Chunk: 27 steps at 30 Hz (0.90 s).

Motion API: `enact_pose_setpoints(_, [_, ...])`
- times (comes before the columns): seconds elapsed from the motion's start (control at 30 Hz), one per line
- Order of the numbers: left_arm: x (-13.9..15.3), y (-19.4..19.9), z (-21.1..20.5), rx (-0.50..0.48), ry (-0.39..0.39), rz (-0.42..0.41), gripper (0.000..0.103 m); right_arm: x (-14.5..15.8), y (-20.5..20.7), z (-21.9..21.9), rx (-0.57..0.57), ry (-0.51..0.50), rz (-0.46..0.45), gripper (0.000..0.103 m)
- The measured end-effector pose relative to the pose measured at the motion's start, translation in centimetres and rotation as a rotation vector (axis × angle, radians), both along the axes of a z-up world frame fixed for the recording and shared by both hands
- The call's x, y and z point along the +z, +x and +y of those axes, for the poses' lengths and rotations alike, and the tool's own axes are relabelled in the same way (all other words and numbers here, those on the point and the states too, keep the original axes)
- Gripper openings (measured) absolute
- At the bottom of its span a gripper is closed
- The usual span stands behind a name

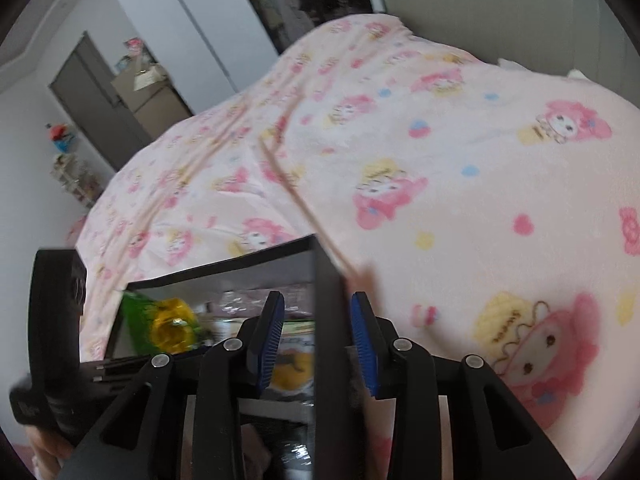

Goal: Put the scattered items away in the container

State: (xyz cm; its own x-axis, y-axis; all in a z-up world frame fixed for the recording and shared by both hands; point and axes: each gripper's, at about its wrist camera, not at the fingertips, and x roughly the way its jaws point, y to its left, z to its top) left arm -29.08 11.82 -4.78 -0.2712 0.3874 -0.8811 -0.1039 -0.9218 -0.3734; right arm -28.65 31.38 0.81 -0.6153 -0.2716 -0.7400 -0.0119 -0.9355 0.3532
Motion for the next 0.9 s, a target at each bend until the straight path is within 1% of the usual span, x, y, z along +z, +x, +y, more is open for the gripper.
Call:
enact_pose_setpoints(0.03, [0.4, 0.5, -0.9, 0.029, 0.013, 0.034, 0.030, 0.2, 0.1, -0.5, 0.018, 0.006, 0.004, 0.031])
enact_pose_setpoints(0.07, [0.9, 0.5, -1.7, 0.057, 0.031, 0.078, 0.038, 0.2, 0.2, -1.0, 0.030, 0.022, 0.002, 0.031])
enact_pose_setpoints(0.13, [2.6, 1.5, -2.4, 0.091, 0.012, 0.183, 0.046, 0.3, 0.4, -1.7, 0.026, 0.063, -0.012, 0.031])
enact_pose_setpoints(0.2, [4.2, 2.4, -2.5, 0.105, -0.022, 0.269, 0.050, 0.8, 0.8, -2.2, 0.021, 0.102, 0.004, 0.032])
enact_pose_setpoints(0.23, [5.2, 2.9, -2.7, 0.106, -0.041, 0.304, 0.059, 1.2, 1.1, -2.3, 0.019, 0.126, 0.013, 0.040])
enact_pose_setpoints(0.27, [6.1, 3.6, -2.8, 0.113, -0.071, 0.334, 0.071, 1.6, 1.4, -2.6, 0.015, 0.156, 0.023, 0.047])
enact_pose_setpoints(0.33, [7.5, 4.7, -3.0, 0.133, -0.134, 0.392, 0.078, 2.6, 2.1, -2.9, -0.011, 0.197, 0.047, 0.051])
enact_pose_setpoints(0.37, [8.0, 5.1, -2.9, 0.138, -0.169, 0.413, 0.078, 3.2, 2.6, -3.2, -0.027, 0.218, 0.054, 0.059])
enact_pose_setpoints(0.4, [8.5, 5.7, -2.9, 0.107, -0.198, 0.430, 0.078, 3.7, 3.1, -3.4, -0.037, 0.234, 0.056, 0.064])
enact_pose_setpoints(0.43, [9.0, 6.1, -3.3, 0.114, -0.226, 0.438, 0.078, 4.4, 3.9, -3.8, -0.053, 0.258, 0.062, 0.071])
enact_pose_setpoints(0.47, [9.4, 6.7, -3.6, 0.126, -0.248, 0.445, 0.079, 4.9, 4.6, -4.1, -0.064, 0.269, 0.071, 0.073])
enact_pose_setpoints(0.5, [9.9, 7.2, -4.0, 0.136, -0.261, 0.450, 0.081, 5.4, 5.3, -4.5, -0.068, 0.278, 0.083, 0.073])
enact_pose_setpoints(0.53, [10.5, 8.0, -4.5, 0.146, -0.271, 0.455, 0.089, 6.0, 6.2, -5.1, -0.065, 0.290, 0.094, 0.073])
enact_pose_setpoints(0.57, [11.2, 9.1, -5.0, 0.154, -0.271, 0.466, 0.093, 6.6, 7.2, -5.7, -0.058, 0.295, 0.099, 0.073])
enact_pose_setpoints(0.67, [13.1, 12.3, -6.4, 0.179, -0.286, 0.504, 0.094, 8.2, 10.1, -7.2, -0.026, 0.279, 0.119, 0.073])
enact_pose_setpoints(0.73, [14.4, 14.8, -7.1, 0.203, -0.316, 0.532, 0.099, 9.2, 12.0, -8.1, -0.008, 0.275, 0.145, 0.073])
enact_pose_setpoints(0.77, [14.7, 15.7, -7.2, 0.211, -0.319, 0.545, 0.102, 9.7, 13.2, -8.6, -0.012, 0.287, 0.162, 0.074])
enact_pose_setpoints(0.83, [15.5, 17.6, -7.7, 0.212, -0.304, 0.555, 0.102, 10.5, 15.6, -9.1, -0.020, 0.294, 0.187, 0.076])
enact_pose_setpoints(0.9, [16.1, 19.6, -8.3, 0.212, -0.283, 0.551, 0.102, 11.0, 17.6, -9.2, -0.030, 0.279, 0.196, 0.077])
